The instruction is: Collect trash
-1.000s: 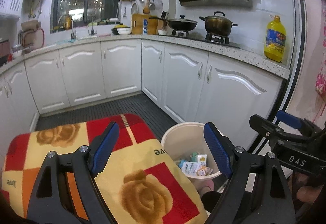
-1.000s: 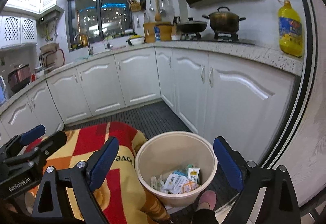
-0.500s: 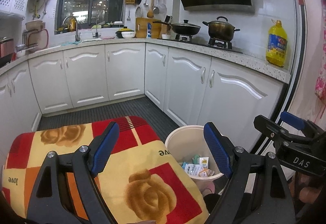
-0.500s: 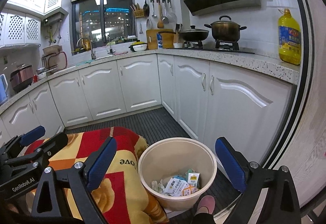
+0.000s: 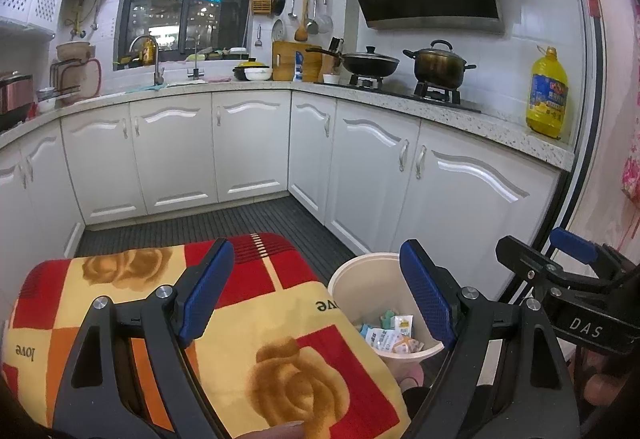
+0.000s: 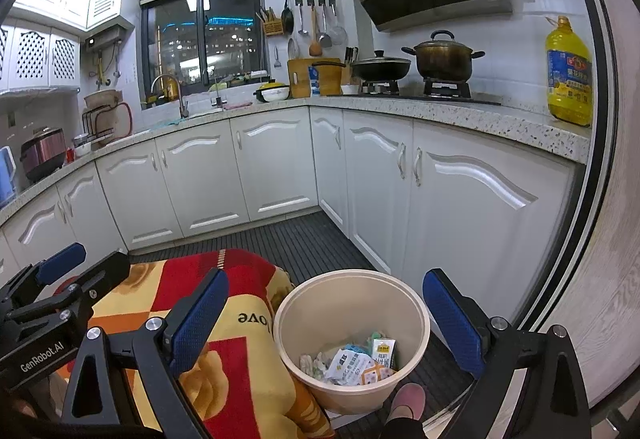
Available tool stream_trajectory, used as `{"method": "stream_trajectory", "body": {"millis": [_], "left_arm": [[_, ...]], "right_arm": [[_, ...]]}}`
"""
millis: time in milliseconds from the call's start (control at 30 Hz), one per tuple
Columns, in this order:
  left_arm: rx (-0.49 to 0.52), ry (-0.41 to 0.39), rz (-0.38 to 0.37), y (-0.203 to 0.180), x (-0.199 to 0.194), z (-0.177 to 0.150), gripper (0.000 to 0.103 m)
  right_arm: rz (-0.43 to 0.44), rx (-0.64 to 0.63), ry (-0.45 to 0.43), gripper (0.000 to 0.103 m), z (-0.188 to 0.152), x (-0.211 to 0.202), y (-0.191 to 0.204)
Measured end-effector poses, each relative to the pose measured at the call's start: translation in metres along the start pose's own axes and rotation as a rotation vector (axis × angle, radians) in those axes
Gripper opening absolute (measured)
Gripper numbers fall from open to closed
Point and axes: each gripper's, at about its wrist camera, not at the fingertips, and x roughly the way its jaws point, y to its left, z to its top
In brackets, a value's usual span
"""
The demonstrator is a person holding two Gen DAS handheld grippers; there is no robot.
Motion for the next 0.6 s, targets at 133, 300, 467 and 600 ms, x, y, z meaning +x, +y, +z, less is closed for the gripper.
{"method": "stream_trajectory", "body": {"millis": [133,300,467,600], "left_arm": [[0.003,0.003,0.004,-0.0001,0.002,0.0005,0.085],[-0.002,0.007,0.005,0.0004,0.0036,-0.0003,0.085],[-0.008,0.011,0.008,0.0019,0.0055,-0.0017,0.085],[-0.008,0.015,0.009,0.0023,0.0071,-0.0015,0.085]], "right_arm": [[0.001,0.001,0.001,0.097,0.0002,0.0008,-0.0005],[-0.002,-0.003,-0.001,0.097,-0.0002,0.0013,-0.0002],[0.0,0.0,0.004,0.097,-0.001,0.0043,-0.0007],[-0.001,0.0,0.009,0.097,-0.0022,0.0083,-0.0003]]}}
